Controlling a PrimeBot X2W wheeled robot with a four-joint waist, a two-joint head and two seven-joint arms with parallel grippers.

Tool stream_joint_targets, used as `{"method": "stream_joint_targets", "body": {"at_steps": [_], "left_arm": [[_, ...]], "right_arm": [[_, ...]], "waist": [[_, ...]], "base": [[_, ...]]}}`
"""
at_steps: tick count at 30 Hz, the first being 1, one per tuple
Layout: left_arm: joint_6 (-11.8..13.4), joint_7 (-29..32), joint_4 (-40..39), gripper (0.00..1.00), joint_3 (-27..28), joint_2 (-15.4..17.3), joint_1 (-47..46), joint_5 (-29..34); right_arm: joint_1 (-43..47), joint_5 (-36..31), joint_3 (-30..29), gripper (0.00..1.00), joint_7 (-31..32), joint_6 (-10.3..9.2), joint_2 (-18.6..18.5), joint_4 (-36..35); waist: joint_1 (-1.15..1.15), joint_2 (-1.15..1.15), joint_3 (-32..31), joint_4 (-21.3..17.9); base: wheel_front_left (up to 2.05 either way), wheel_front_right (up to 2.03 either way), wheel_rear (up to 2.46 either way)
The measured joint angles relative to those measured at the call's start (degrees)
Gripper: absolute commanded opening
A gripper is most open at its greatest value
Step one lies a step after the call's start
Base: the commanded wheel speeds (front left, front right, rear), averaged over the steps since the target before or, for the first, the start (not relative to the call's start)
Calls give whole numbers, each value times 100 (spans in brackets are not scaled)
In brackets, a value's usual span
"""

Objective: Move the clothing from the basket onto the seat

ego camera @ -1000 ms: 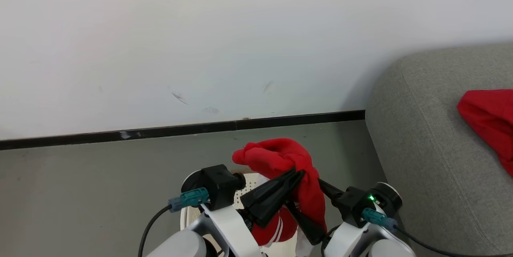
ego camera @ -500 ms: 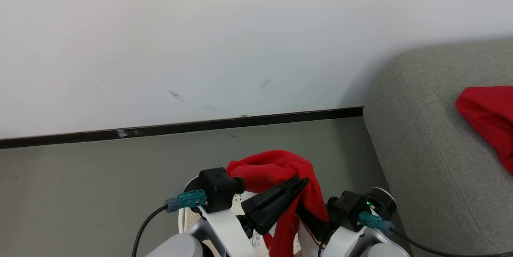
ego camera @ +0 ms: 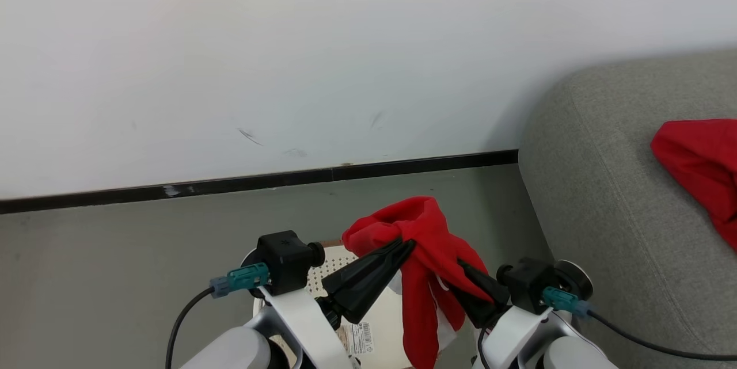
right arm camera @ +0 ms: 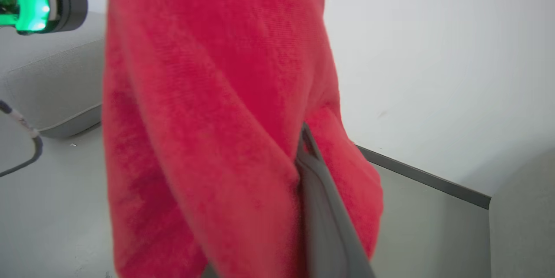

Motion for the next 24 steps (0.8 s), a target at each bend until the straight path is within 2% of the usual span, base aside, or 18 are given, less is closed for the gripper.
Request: {"method": "stream_joint_targets", "body": {"at_steps": [1,2,24], "left_arm": [[0,-29,11,95,20,14,1,0],[0,-31,20,100,30,33,3,0],[0,-560,182,100,56,136,354,212]], "right_arm": [[0,11,-23,0,0,0,-5,-1],[-1,12,-45,0,0,0,-10,-4],[12,11,-435,0,0,0,-196,-98]], "waist": [[0,0,1,-5],[0,0,2,-10],[0,0,-64,-153]], "base": [[0,0,0],[0,0,0],[0,0,0]]}}
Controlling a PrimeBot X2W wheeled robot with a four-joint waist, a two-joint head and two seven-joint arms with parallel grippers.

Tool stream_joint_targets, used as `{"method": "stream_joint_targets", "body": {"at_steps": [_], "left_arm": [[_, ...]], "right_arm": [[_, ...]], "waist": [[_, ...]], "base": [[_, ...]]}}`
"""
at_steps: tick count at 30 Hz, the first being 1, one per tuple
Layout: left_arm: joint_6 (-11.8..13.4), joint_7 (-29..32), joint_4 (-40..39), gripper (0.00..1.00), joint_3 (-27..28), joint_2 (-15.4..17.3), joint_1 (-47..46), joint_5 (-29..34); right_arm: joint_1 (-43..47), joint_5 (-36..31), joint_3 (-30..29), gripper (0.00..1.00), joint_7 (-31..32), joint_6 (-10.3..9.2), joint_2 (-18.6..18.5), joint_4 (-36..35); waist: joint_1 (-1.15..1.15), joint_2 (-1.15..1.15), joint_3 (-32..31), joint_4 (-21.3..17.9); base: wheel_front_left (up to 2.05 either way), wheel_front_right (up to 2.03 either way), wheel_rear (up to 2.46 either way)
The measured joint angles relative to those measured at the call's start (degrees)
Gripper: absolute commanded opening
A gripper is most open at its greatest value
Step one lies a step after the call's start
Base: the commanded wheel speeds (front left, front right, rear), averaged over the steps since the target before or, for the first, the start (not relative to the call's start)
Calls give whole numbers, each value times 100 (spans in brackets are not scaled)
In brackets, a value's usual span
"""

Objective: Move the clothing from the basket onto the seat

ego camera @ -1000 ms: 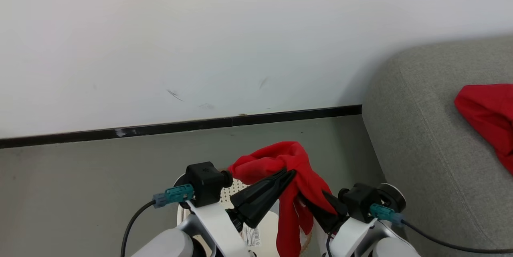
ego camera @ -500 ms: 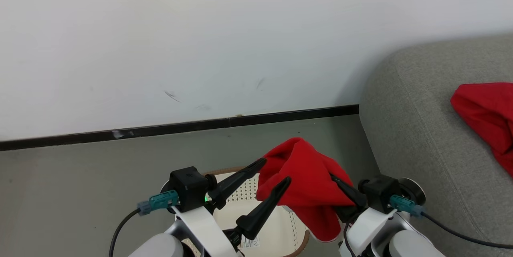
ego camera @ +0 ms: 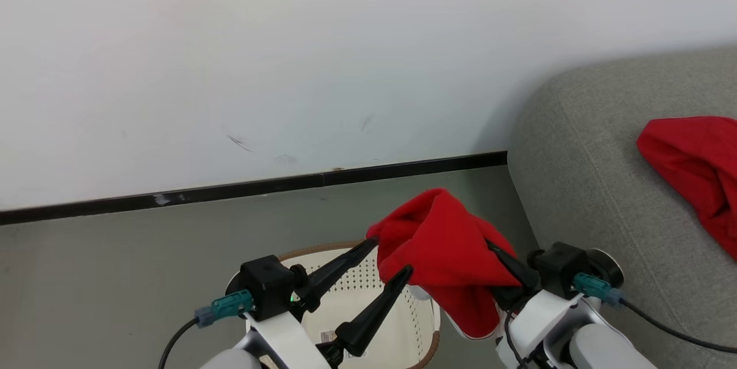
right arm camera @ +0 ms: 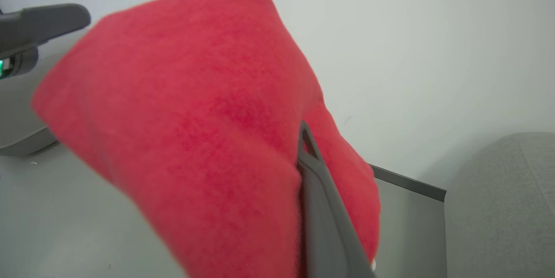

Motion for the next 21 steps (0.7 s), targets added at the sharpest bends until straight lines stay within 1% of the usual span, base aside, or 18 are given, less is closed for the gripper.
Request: {"method": "stream_joint_targets", "body": {"at_steps": [10,21], "left_arm": [[0,-78,84,100,-115,-10,1,7],[0,-109,116,100,-355,-74,-2,-13]], "right_arm": [[258,-55,-609,0,0,-1,-144,-62],[527,-181,-1182,0,1,-1,-205,-243]], "waist": [[0,0,-4,-160],[0,0,-3,-461]], "base": [[0,0,0],[0,0,0]]}}
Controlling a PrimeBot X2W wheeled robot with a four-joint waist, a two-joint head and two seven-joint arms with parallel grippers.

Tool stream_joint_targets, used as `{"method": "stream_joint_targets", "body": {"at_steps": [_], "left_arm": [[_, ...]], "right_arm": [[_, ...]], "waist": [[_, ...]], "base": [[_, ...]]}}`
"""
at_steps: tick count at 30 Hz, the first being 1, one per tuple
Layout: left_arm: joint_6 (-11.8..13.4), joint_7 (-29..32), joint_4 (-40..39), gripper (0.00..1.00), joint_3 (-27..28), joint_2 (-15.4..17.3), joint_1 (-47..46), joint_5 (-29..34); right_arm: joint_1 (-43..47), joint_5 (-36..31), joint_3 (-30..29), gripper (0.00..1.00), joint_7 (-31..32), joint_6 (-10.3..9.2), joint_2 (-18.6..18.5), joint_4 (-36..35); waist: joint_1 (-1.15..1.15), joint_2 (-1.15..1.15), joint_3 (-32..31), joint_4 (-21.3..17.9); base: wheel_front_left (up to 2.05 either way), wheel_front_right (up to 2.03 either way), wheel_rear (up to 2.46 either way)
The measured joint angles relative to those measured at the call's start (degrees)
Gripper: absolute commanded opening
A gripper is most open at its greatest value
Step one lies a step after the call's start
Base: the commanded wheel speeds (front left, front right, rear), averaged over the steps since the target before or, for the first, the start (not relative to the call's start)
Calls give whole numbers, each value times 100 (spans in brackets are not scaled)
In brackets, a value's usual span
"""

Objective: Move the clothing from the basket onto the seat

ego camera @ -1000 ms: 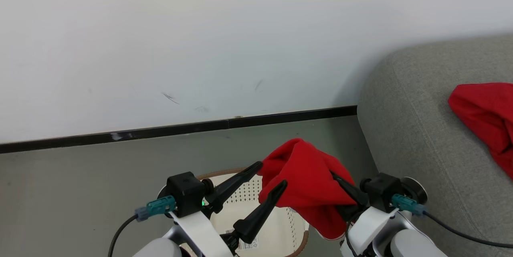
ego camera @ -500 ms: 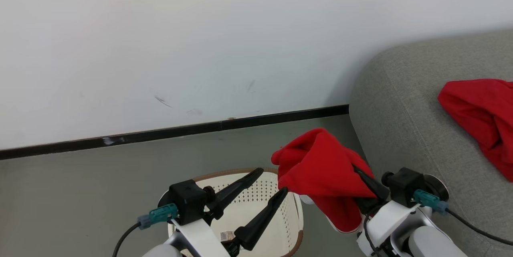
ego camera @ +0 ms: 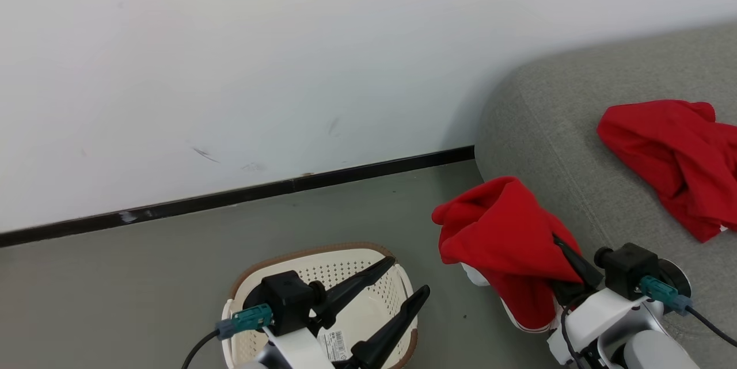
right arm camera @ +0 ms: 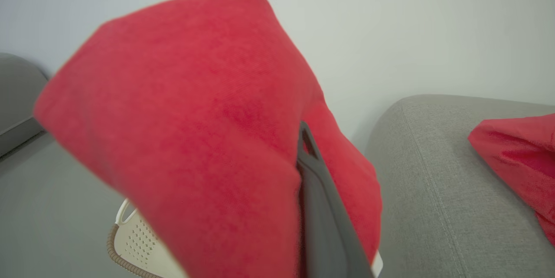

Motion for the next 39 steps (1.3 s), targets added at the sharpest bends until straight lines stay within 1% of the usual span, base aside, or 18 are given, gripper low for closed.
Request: {"method": "stream_joint_targets", "body": {"at_steps": [8,23,39], "left_arm": [[0,-52,0,100,-116,-5,-12,-13],[0,-227,68,100,-141,32,-109,-18],[0,-371,143,100,-107,153,-109,-24]], "right_arm": [[184,-125,-253,0,0,0,-9,-107],[471,-167,-649,0,0,0,-19,-232],[541,-175,-660,0,0,0,-42,-334]], "waist": [[0,0,8,-260],[0,0,39,-960],[0,0,87,-1611]], "base": [[0,0,0],[0,0,0],[0,0,0]]}}
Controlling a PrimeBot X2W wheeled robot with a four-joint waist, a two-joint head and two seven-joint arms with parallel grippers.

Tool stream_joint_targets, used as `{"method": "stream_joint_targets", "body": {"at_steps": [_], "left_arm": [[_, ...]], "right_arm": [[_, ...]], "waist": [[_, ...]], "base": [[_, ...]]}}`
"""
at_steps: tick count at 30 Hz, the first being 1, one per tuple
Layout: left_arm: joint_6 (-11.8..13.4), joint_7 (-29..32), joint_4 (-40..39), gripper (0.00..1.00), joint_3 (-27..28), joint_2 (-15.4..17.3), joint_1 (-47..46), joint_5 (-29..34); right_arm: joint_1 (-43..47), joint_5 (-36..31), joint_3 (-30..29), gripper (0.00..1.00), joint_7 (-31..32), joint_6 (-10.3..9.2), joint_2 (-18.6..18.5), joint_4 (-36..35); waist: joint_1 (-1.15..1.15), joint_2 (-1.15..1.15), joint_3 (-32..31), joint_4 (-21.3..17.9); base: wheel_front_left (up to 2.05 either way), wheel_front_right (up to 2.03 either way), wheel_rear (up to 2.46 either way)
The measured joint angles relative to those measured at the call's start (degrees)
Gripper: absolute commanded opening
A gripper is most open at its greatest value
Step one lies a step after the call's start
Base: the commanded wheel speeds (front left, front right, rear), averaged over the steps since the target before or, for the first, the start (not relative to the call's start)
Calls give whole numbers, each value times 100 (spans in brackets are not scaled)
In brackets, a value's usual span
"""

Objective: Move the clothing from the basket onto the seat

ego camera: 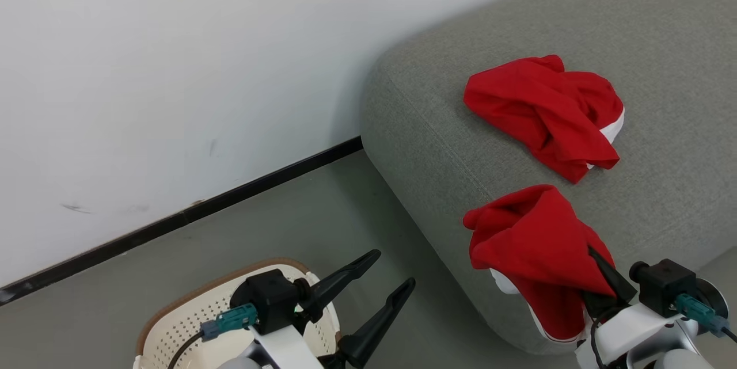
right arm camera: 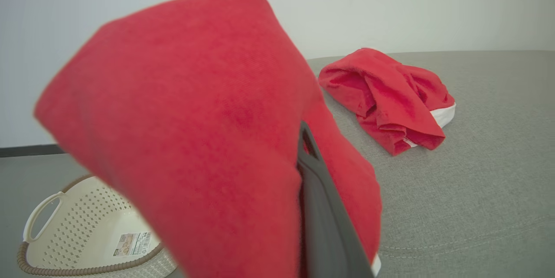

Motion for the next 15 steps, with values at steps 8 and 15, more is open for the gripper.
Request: {"method": "stream_joint_targets", "body": {"at_steps": [8,15], "left_arm": [[1,-23,4,100,55,48,3,1],[23,-20,-69,100,49,74,4,19]], "right_arm": [[-21,0,-13,0,0,1,-103,-20],[-276,29,-213,0,0,1,-280,-23]], "waist": [[0,0,50,-232],[0,0,188,-329]], "base": [[0,0,0],[0,0,0]]}}
